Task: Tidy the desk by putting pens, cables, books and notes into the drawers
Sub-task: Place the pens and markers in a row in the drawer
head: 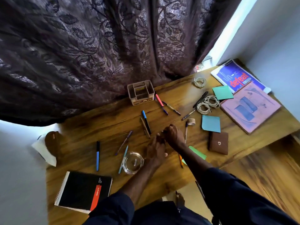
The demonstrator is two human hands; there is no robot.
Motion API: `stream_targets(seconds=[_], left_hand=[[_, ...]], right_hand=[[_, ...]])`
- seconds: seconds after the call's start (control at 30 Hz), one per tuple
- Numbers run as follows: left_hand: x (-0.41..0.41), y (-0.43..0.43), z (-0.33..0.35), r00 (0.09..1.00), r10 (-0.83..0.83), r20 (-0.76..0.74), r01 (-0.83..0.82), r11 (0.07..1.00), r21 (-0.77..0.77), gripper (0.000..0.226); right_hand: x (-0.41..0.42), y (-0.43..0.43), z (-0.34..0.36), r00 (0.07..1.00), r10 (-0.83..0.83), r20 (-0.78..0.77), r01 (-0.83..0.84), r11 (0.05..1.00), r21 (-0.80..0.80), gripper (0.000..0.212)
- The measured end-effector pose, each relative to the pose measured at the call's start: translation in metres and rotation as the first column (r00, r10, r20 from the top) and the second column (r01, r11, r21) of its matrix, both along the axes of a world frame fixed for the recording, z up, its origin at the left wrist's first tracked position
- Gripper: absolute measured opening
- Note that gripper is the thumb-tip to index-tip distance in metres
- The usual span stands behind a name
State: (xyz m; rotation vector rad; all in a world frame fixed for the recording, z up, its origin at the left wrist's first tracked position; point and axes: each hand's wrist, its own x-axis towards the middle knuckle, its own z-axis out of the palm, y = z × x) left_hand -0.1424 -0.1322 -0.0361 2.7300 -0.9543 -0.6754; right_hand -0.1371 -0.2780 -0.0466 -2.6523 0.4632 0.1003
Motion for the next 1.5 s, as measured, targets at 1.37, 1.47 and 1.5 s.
stream_targets(seconds=[1.37,1.47,1.5], left_hand=[[-0.235,-0.136,0.002,0.978,-0.207,0.006,0.201,0.943,-0.267,0.006],[-0.241,-0.135,0.0,0.973,-0.23,-0.012,0.221,0.946,-0.239,0.005],[-0.242,-0.134,-0.001,0.97,-0.243,-0.021,0.231,0.944,-0.235,0.005]], right_hand=[[-0.423,-0.117,-0.08,0.753,-0.53,-0.39,0.648,0.701,0.297,0.025],[-0.435,-0.113,-0.079,0.75,-0.464,-0.47,0.641,0.684,0.347,0.013],[-0.441,-0.113,-0.08,0.738,-0.472,-0.482,0.657,0.667,0.352,0.011]])
